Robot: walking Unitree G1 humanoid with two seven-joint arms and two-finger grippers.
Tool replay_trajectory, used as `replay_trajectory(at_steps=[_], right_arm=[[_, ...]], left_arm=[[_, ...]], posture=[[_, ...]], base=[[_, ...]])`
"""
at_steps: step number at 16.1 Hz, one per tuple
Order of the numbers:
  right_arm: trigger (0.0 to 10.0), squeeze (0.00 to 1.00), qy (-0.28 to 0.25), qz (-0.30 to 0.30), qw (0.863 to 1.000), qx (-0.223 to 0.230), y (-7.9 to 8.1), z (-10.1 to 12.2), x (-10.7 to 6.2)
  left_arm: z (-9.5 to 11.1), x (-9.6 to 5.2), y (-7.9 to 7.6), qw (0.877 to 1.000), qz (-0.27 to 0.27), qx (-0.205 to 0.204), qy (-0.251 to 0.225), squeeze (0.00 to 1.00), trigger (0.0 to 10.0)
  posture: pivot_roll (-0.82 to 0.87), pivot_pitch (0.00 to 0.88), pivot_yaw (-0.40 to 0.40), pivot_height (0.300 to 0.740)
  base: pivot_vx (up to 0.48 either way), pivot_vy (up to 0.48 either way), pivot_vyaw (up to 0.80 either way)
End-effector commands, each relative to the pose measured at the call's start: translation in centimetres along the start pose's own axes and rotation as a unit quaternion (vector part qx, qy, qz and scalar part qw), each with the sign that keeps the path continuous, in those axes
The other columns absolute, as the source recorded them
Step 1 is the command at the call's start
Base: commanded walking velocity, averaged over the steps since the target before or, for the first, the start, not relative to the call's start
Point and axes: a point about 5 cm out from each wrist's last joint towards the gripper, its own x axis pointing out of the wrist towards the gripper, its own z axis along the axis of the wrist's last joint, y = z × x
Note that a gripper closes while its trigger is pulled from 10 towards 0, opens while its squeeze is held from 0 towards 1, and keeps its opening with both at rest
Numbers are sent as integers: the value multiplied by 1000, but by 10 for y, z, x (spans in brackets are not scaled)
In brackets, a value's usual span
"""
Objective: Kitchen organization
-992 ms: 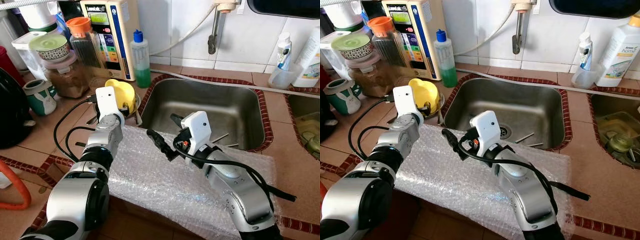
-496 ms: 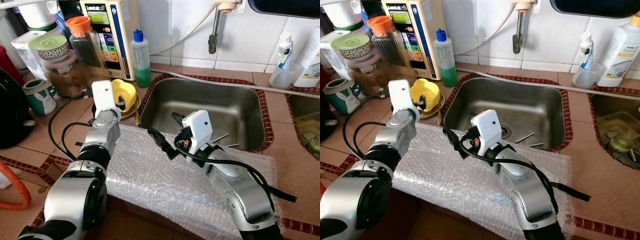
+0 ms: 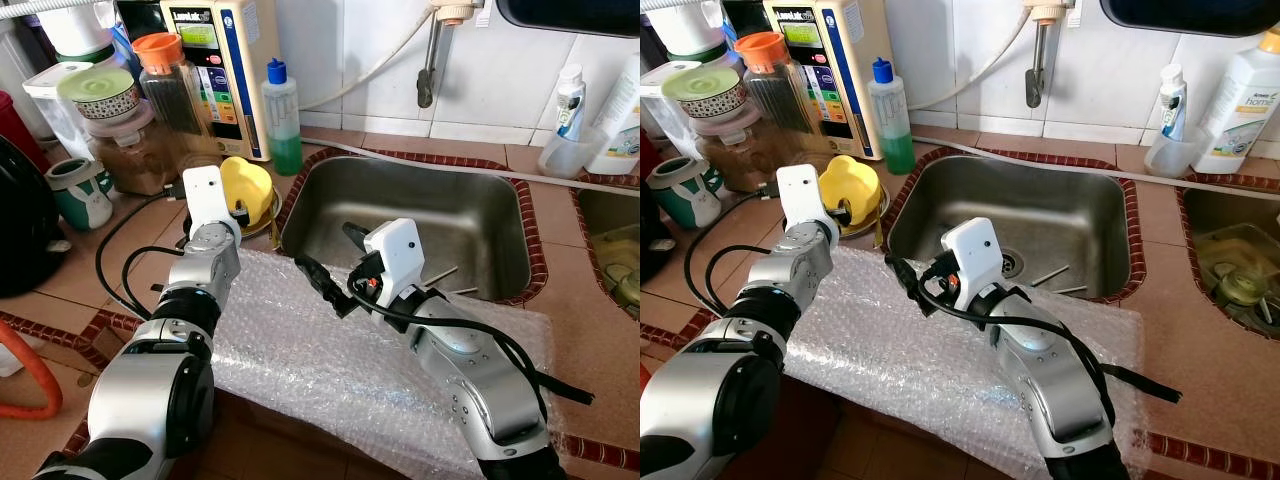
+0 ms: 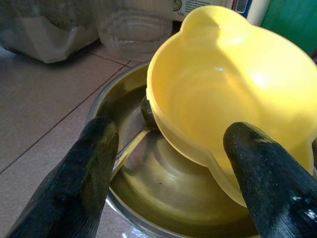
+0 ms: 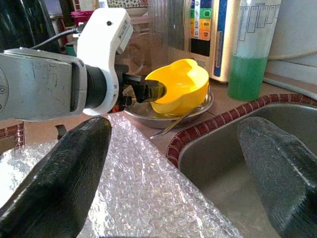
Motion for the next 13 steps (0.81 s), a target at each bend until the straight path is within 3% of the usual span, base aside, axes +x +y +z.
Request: replay_trajectory(at_steps=[1, 2, 3, 4, 13], right_arm=[[10000, 0, -7, 6, 1000, -3, 1, 4, 3], [10000, 0, -7, 5, 1000, -4, 1, 4, 2], [10000, 0, -6, 4, 1000, -4, 1, 4, 2], [10000, 0, -6, 4, 1000, -4, 1, 3, 2], [10000, 0, -7, 5, 1000, -7, 1, 3, 3]], left_arm=[[4, 1, 0, 1000, 4, 0, 2, 0, 10000], [2, 0, -4, 1000, -5, -10, 13, 0, 4902], [1, 0, -6, 1000, -11, -13, 19, 0, 471], [1, 0, -7, 1000, -13, -15, 20, 0, 0], [1, 1, 0, 998, -3, -41, 37, 0, 0]], posture=[[-243, 74, 126, 740], [-245, 75, 127, 740], [-246, 75, 128, 740], [-247, 76, 129, 740], [-237, 78, 125, 740]], base=[[0, 0, 0], [0, 0, 0], [0, 0, 0], [0, 0, 0], [0, 0, 0]])
